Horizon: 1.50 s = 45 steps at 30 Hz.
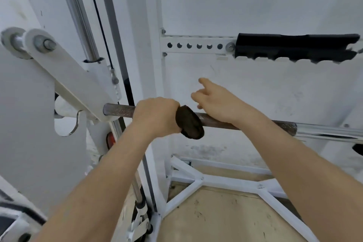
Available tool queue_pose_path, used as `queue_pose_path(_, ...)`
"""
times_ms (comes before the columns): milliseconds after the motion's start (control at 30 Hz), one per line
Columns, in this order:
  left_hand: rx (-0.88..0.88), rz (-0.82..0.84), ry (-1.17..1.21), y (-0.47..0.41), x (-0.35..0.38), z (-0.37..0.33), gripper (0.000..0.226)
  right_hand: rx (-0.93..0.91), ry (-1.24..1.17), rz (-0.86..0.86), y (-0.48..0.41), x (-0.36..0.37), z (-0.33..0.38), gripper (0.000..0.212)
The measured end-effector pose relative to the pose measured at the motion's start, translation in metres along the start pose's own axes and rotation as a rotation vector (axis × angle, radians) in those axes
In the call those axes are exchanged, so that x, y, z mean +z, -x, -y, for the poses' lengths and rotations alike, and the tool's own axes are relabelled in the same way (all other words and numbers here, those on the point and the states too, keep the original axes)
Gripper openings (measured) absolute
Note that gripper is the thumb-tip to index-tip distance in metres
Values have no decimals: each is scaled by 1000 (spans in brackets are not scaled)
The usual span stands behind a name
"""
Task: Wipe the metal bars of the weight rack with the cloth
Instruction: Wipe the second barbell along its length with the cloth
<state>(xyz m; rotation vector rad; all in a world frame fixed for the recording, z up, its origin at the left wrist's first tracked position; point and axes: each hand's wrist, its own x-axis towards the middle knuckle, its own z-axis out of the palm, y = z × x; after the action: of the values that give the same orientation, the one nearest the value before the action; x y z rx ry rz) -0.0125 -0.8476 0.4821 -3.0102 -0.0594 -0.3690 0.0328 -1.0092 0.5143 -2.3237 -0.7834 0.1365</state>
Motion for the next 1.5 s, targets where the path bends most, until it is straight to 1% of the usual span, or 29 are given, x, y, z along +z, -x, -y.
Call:
queue_pose_path(67, 1, 367, 134, -19, -18, 6, 22, 30, 230, -54, 13, -15, -14, 32)
queue_pose_path(100, 5, 507, 211, -26, -25, 9, 23, 71, 350, -61, 23, -22, -23, 34)
queue_pose_path(133, 20, 580, 248, -29, -30, 9, 24, 135, 454, -80, 35, -29, -35, 44)
queue_pose_path(167, 29, 582, 244, -28, -30, 9, 25, 212, 527, -144, 44, -35, -47, 53)
queue_pose_path(200, 36, 510, 202, -23, -27, 5, 24, 273, 578, -258, 52, -38, -59, 57)
queue_pose_path(233, 39, 364, 132, -15, -21, -3, 22, 316, 615, -380, 59, -38, -67, 59)
queue_pose_path(267, 49, 167, 54, -8, -12, -16, 21, 336, 632, -479, 63, -34, -72, 58)
queue_pose_path(300, 69, -27, -4, -3, -4, -33, 20, 339, 623, -538, 62, -30, -75, 57)
queue_pose_path(333, 84, -182, -37, 1, 4, -55, 20, 321, 595, -570, 60, -27, -77, 54)
queue_pose_path(367, 96, -286, -58, 1, 9, -81, 23, 302, 556, -587, 57, -26, -79, 50)
queue_pose_path(400, 115, -370, -58, 0, 13, -108, 28, 285, 513, -600, 56, -27, -80, 45)
queue_pose_path(467, 158, -465, 1, -3, 18, -152, 33, 248, 411, -605, 56, -35, -86, 37)
queue_pose_path(533, 188, -475, 46, -2, 20, -169, 35, 220, 327, -591, 61, -42, -93, 36)
queue_pose_path(600, 199, -457, 39, -3, 18, -149, 35, 200, 375, -487, 67, -44, -94, 45)
queue_pose_path(667, 104, -417, -19, 4, 19, -99, 31, 201, 445, -339, 70, -46, -90, 53)
queue_pose_path(733, -22, -406, -45, 17, 26, -34, 25, 209, 474, -233, 73, -48, -86, 53)
queue_pose_path(767, -91, -415, -54, 25, 28, -3, 24, 206, 495, -210, 73, -47, -85, 51)
queue_pose_path(833, -221, -418, -85, 36, 29, 42, 21, 195, 530, -220, 74, -45, -85, 49)
queue_pose_path(900, -299, -382, -109, 35, 27, 57, 17, 181, 536, -253, 74, -42, -83, 49)
queue_pose_path(933, -304, -364, -104, 33, 26, 54, 16, 172, 537, -267, 73, -40, -82, 50)
queue_pose_path(1033, -228, -392, -44, 26, 23, 17, 17, 155, 445, -323, 72, -40, -76, 45)
queue_pose_path(1133, -48, -442, 8, 17, 19, -62, 15, 89, 289, -393, 72, -39, -72, 38)
queue_pose_path(1167, 9, -429, 14, 13, 17, -92, 14, 52, 194, -417, 73, -38, -73, 35)
queue_pose_path(1267, 103, -367, -4, 0, 11, -171, 23, -51, -235, -520, 79, -45, -77, 24)
queue_pose_path(1333, 126, -361, -17, -5, 7, -214, 19, -53, -395, -569, 91, -59, -85, 23)
queue_pose_path(1400, 157, -318, -48, -8, 2, -259, 4, -32, -373, -618, 105, -77, -100, 25)
queue_pose_path(1467, 197, -270, -49, -17, 2, -302, 12, 9, -214, -630, 117, -99, -121, 26)
queue_pose_path(1500, 233, -247, -62, -23, 1, -319, 16, 49, -104, -591, 122, -110, -130, 25)
